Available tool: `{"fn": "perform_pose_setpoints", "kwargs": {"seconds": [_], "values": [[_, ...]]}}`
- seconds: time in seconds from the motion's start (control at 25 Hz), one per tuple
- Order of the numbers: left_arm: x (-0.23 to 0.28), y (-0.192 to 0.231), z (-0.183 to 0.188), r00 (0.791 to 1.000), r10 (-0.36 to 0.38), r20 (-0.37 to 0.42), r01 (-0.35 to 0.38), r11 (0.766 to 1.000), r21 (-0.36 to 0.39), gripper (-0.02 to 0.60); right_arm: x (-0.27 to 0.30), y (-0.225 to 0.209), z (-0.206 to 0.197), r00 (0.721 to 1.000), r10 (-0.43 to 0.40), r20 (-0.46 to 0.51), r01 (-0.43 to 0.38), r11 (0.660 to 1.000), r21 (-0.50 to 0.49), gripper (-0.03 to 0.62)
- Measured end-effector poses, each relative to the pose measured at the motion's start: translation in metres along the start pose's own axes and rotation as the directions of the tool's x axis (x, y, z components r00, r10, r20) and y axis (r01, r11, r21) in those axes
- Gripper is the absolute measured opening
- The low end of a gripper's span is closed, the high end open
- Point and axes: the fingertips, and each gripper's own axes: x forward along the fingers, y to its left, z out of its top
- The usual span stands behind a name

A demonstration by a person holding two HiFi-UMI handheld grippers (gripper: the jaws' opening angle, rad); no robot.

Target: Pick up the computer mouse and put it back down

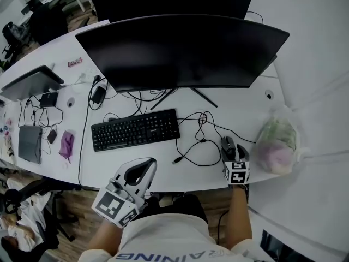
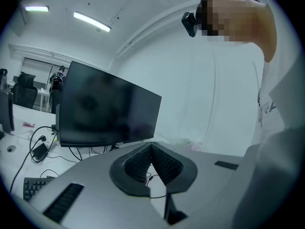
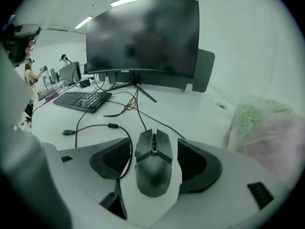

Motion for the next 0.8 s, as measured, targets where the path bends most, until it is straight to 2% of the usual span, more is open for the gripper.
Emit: {"fn": "perform_pose_setpoints", "kwargs": {"seconds": [0.16, 0.28, 0.56, 0.8], "values": [[-0.003, -0.006, 0.013, 0.999, -0.026, 0.025, 0.025, 0.999, 0.026, 0.005, -0.033, 0.005, 0.038, 0.993, 0.001, 0.119, -0.003, 1.0, 0.022, 0.299], [-0.007, -0.006, 0.025, 0.998, -0.04, 0.048, 0.037, 0.997, 0.061, 0.005, -0.067, 0.009, 0.069, 0.974, -0.015, 0.227, 0.006, 0.999, 0.037, 0.293], [-0.018, 0.002, 0.052, 0.991, -0.061, 0.12, 0.049, 0.994, 0.102, 0.005, -0.133, 0.024, 0.125, 0.913, -0.056, 0.405, 0.033, 0.997, 0.064, 0.201], [-0.026, 0.003, 0.072, 0.981, -0.091, 0.173, 0.071, 0.99, 0.12, 0.005, -0.182, 0.036, 0.162, 0.848, -0.084, 0.523, 0.047, 0.995, 0.082, 0.153]]}}
